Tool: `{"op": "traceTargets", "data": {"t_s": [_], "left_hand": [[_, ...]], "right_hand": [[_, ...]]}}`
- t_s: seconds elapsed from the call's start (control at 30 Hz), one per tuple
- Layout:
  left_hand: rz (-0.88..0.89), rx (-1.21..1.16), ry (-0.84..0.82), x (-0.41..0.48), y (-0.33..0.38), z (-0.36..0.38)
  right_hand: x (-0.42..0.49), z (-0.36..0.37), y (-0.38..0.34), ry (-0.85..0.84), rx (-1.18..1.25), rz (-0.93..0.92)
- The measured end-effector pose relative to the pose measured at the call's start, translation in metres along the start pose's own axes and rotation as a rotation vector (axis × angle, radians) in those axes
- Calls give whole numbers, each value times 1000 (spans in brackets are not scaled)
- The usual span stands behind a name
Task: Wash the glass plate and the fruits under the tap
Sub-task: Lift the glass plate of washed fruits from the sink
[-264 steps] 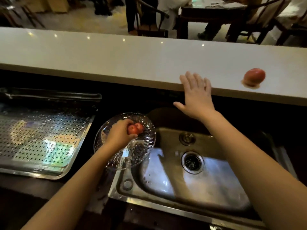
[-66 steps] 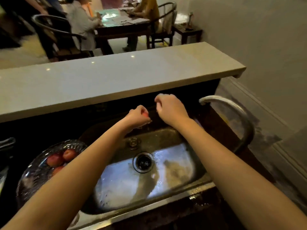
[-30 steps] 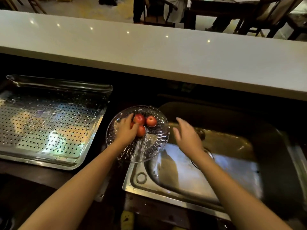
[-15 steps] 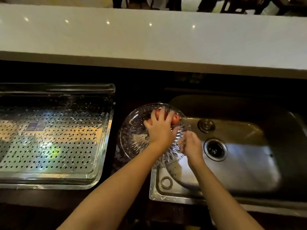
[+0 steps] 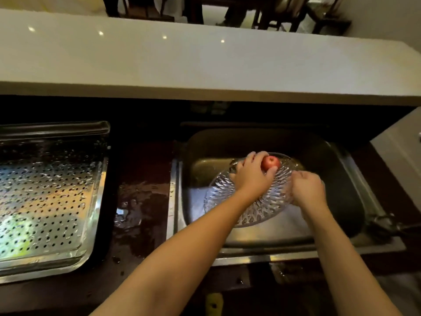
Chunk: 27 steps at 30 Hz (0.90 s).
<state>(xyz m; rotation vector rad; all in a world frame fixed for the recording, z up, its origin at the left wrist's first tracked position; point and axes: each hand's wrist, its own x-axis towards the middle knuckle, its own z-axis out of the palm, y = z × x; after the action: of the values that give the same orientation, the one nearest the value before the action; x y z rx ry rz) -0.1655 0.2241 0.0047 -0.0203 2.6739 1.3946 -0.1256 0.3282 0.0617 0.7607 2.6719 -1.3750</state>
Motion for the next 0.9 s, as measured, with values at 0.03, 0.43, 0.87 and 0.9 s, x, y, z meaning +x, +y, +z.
{"op": "traceTargets", "data": {"t_s": [0.03, 0.43, 0.87, 0.9], "left_hand": [[-12, -56, -18, 1, 3, 6], [-198, -369, -82, -5, -8, 42], [-238, -53, 300, -16, 13, -94], [-255, 5, 349, -22, 13, -114]], "right_hand": [[4, -7, -3, -4, -66, 9], [14, -12, -24, -117, -552, 61], [-4, 9, -96, -219, -208, -329], [-12, 18, -106, -246, -152, -361]]}}
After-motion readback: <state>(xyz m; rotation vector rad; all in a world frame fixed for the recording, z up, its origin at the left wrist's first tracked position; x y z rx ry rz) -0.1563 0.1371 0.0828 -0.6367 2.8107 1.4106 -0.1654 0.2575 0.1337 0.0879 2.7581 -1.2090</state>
